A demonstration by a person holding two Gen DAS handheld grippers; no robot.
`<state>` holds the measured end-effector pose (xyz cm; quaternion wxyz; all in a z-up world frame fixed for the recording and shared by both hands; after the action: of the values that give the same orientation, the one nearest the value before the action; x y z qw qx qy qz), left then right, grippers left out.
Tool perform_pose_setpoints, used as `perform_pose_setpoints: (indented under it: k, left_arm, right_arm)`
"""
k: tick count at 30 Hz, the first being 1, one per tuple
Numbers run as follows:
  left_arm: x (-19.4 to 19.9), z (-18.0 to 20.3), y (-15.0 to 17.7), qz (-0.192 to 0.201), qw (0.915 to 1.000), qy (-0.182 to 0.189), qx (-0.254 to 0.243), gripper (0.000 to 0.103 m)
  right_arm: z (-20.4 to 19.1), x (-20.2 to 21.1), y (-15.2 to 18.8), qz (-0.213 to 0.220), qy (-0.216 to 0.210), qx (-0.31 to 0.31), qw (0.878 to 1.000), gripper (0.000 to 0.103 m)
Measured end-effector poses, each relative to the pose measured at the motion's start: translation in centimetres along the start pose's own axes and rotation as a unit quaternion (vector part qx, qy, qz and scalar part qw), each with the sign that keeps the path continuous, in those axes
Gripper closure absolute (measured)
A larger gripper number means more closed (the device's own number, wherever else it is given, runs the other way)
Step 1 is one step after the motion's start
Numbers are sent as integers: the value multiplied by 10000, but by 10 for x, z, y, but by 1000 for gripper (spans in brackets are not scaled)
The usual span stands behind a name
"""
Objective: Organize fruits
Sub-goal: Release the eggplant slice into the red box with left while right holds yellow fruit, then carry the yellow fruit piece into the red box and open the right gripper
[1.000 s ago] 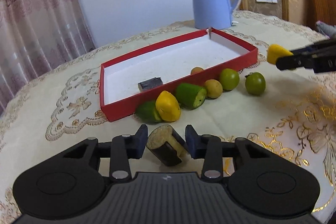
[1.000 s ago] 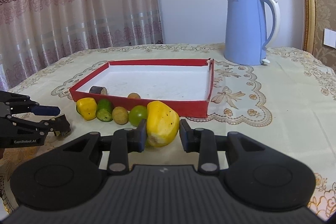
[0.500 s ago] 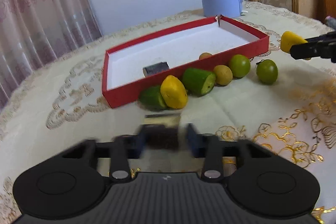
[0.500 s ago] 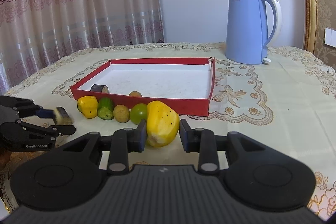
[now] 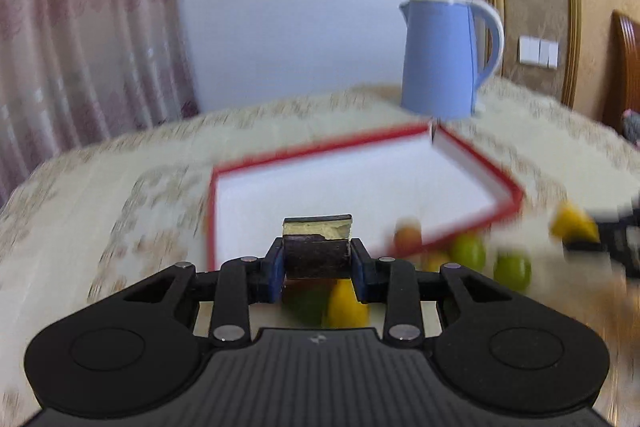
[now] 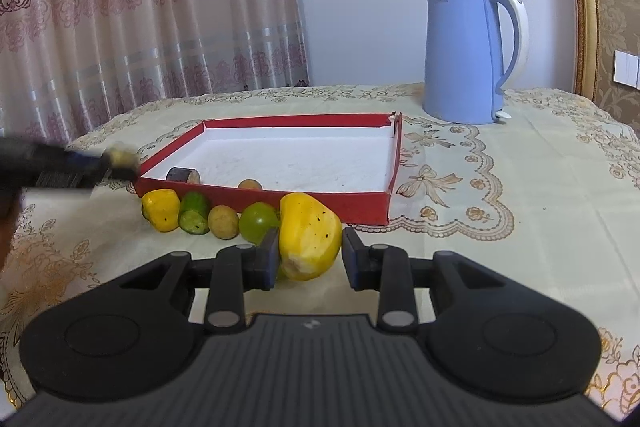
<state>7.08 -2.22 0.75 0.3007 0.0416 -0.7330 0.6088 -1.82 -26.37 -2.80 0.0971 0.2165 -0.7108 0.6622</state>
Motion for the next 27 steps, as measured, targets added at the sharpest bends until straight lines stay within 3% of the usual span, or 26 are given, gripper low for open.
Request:
perform_pose_setpoints:
  k: [3,5,8,11,13,15,17,21,27]
  left_arm:
    - [-45,-2,-31,-45,9999,96,101,71]
    - [-83,-5,-45,-277,9994,30,220,71]
    - [-134,-9,-54,-664,9967,-281,367,71]
    - [-155,-14,-54,-840,9940,-505,493,71]
    - [-152,-14,-54,-829,9939,-545,489,65]
    - [-143,-11,-55,-731,9949,-590,375,26]
    - [-130,-7,-56,-500,9951,-830,206,16]
    - [-104,-6,-53,-322,9945,-993,78,15]
    - [-48,-17,-23,-339,9927,-925,688,15]
  right_arm:
    - [0,0,0,-5,-10,6,10000,73]
    - [0,0,-1,5,-15,4,10000,73]
    - [1,0,-5,28,-10,-2,10000,73]
    - [1,-2,-10,58,-5,40,10000,73]
    - [1,-5,-14,79,-42,52,9999,73]
    - [-2,-8,-18,103,-76,78,9999,73]
    - [-6,-13,-21,119,-133,102,9998,73]
    - [-14,-19,-24,135,-234,127,9996,73]
    - [-18,-24,-26,125,-195,136,9996,73]
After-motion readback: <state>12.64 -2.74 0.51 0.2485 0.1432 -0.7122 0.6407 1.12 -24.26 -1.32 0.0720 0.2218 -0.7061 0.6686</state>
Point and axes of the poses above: each gripper's, at about its wrist camera, not at the fingertips, and x roughly against the way its jaws point, z to its right, y to its underside, the point moved 3 cm from there along -x, roughly the way its jaws point, and after that the axes turned 1 degree about z, right-handed, at the moved point
